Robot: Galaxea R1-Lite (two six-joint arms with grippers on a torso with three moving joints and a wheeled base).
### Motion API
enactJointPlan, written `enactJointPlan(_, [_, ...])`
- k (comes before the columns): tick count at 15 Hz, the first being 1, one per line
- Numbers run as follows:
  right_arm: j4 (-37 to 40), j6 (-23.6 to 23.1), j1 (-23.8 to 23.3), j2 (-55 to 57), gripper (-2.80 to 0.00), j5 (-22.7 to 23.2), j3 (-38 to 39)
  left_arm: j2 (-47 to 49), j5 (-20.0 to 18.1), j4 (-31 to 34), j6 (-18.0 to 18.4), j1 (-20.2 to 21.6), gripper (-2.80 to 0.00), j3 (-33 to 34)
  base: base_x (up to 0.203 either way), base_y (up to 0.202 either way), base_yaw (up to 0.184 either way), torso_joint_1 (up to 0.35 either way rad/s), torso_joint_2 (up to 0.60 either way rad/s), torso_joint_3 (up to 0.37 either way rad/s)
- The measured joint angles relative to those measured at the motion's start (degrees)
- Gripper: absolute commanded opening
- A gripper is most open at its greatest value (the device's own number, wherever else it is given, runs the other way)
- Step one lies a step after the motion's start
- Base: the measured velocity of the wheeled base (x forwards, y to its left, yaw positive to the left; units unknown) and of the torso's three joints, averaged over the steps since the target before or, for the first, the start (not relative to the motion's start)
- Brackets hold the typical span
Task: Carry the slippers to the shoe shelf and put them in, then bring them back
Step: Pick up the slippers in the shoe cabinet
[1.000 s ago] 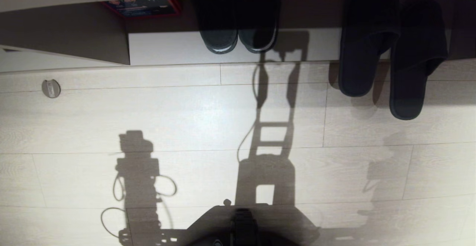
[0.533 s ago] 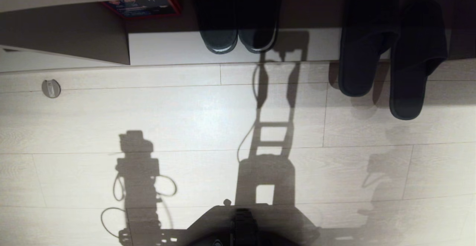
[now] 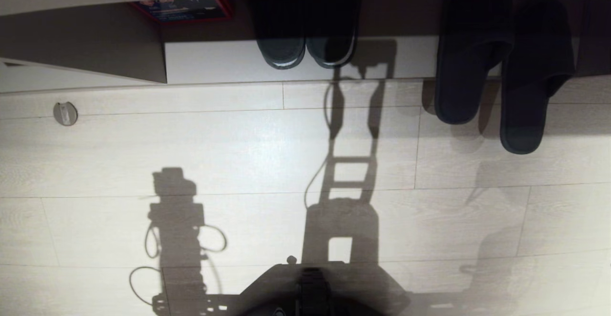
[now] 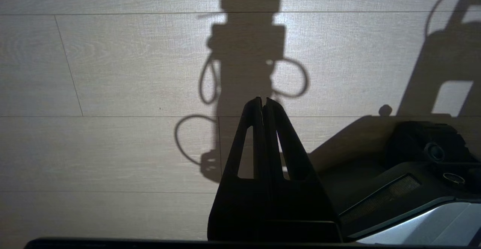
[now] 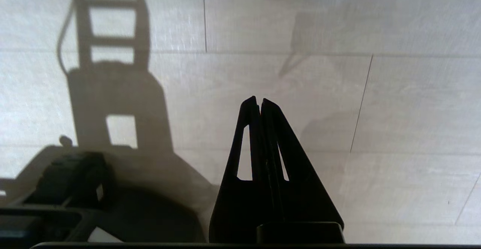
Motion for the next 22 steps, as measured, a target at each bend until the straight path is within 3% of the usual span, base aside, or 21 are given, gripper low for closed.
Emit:
enactJointPlan(2, [-3.02,-0.82,-0.26,4.58,-2.8,0.22,5.2,0.0,0.0,0.0,-0.04,0.0,-2.8,0.0,0.0,0.0,0.0,0.0,0.0,0.0])
enactJointPlan(4, [-11.76,-2.69,-0.4,9.66,-2.8,0.28,7.16,0.0,-0.02,0.02,-0.02,0.0,-2.8,0.0,0.0,0.0,0.0,0.0,0.0,0.0])
enactJointPlan(13, [-66.01,-10.89,-2.62,39.87,-2.8,0.45,7.81,0.0,0.02,0.02,0.0,0.0,-2.8,0.0,0.0,0.0,0.0,0.0,0.0,0.0])
enactJointPlan(22, [-69.1,-11.03,-5.06,49.82,-2.8,-1.7,7.84,0.0,0.0,0.0,-0.02,0.0,-2.8,0.0,0.0,0.0,0.0,0.0,0.0,0.0])
